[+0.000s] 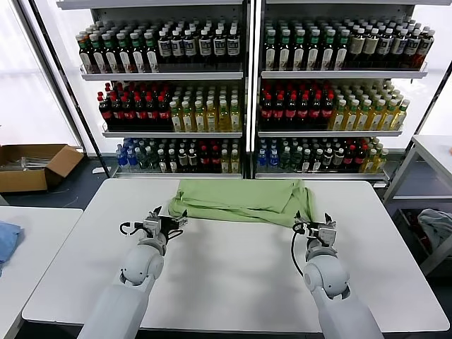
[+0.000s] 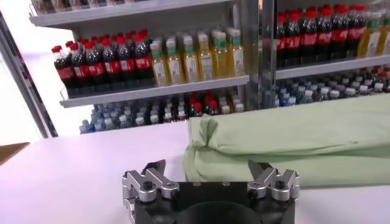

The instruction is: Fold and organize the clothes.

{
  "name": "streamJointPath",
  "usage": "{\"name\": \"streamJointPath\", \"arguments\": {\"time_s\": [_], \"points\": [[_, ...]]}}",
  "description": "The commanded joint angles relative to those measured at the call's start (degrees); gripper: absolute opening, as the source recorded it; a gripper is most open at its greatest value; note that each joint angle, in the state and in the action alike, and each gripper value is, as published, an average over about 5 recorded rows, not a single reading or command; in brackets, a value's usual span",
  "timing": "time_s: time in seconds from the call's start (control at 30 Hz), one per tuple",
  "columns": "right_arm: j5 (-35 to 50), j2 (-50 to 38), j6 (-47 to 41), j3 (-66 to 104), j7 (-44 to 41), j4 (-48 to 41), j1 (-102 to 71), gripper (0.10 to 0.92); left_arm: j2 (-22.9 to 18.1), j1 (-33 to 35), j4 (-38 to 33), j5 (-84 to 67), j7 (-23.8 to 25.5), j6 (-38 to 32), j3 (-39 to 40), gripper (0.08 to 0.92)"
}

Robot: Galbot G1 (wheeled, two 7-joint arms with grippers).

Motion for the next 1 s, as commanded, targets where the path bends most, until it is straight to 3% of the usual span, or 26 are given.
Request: {"name": "streamJointPath", "arguments": {"time_s": [0.03,0.2,0.37,0.83,1.0], "points": [[0.2,0.0,-0.6,0.0,0.1,-2.6,0.1,0.808,0.2,-3.8,5.4,0.2,0.0,0.3,1.1,0.823],[0.1,0.3,-0.5,-0.3,-0.1,-4.5,1.2,0.759,-0.1,-5.4,8.0,0.2,0.3,0.0,1.6,0.823],[0.9,1.0,-0.4,-0.2,-0.5,-6.3,1.6,0.655,-0.4,-6.4,10.4,0.4,0.7,0.0,2.5,0.782],[2.1,1.5,-0.1,0.3,-0.4,-5.2,-0.4,0.248,0.1,-4.8,9.5,0.8,1.4,1.2,4.3,0.381],[2.1,1.4,-0.2,0.2,0.1,-3.1,-1.3,0.146,1.1,-3.1,6.2,0.6,1.6,1.2,4.2,0.242]]}}
